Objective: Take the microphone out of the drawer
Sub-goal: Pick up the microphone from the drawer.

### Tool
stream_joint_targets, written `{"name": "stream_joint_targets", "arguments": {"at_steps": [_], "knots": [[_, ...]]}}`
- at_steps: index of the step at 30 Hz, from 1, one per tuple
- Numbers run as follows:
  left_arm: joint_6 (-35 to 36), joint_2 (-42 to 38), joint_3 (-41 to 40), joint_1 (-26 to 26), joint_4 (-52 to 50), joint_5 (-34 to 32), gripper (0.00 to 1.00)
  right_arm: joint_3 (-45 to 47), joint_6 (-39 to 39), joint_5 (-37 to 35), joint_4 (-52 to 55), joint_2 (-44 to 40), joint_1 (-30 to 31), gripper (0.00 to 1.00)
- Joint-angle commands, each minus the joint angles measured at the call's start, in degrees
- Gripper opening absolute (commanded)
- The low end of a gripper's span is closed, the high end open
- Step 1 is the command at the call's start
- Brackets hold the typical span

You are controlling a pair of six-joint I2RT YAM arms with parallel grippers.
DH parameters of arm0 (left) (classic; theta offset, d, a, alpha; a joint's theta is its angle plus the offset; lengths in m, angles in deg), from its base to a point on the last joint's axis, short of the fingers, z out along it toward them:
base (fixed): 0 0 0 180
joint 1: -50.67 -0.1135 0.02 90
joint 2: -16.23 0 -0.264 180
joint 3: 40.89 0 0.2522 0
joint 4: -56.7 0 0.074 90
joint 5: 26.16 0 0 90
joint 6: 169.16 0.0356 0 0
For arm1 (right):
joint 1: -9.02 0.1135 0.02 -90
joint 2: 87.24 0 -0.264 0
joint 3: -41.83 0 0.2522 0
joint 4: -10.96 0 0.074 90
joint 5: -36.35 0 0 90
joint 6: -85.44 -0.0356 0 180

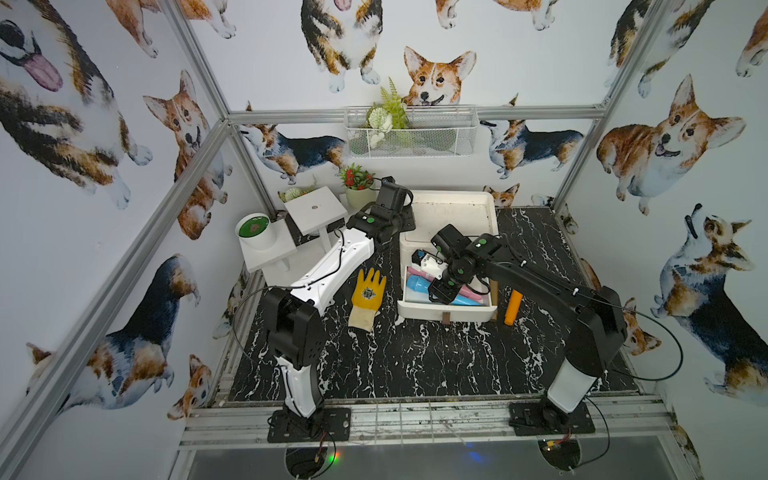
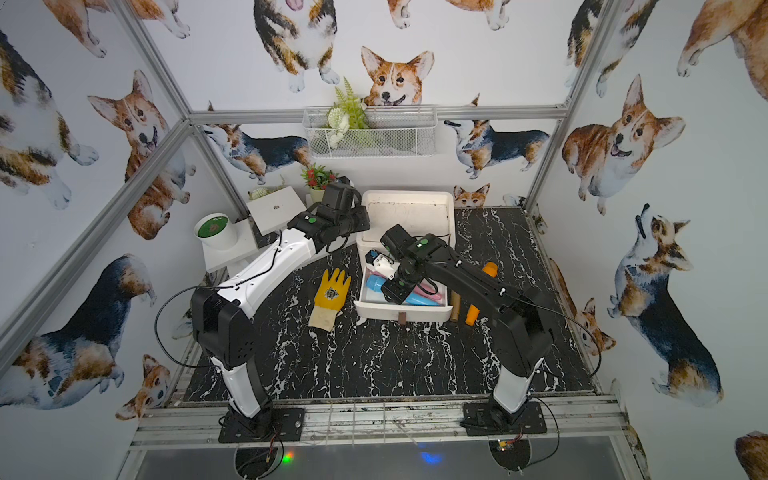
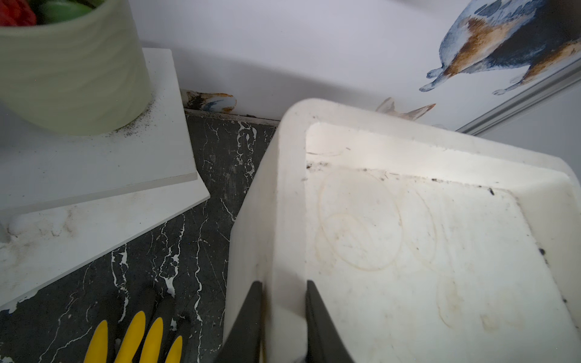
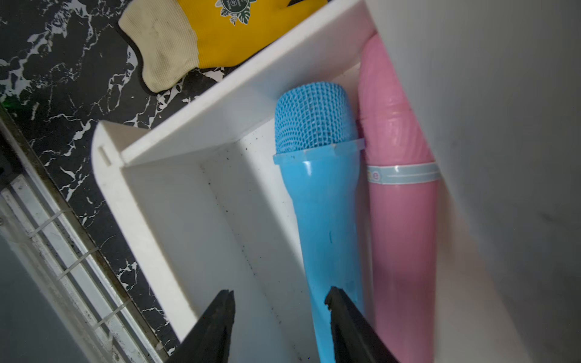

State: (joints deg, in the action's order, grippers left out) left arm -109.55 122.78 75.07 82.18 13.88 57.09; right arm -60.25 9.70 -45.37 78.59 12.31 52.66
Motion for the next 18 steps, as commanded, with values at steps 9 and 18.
{"name": "stream_joint_targets", "arguments": {"at_steps": [9,18], "knots": [[-2.7,1.6,-2.2,-0.3,-8.7,4.4,0.05,4.8,7.0,-11.5,-8.4,2.1,1.7,0.53],[-2.7,1.3,-2.9,-0.3,-8.3,4.5,0.05,4.9,7.7,-13.2,-9.8,5.2,2.4,0.52]]}}
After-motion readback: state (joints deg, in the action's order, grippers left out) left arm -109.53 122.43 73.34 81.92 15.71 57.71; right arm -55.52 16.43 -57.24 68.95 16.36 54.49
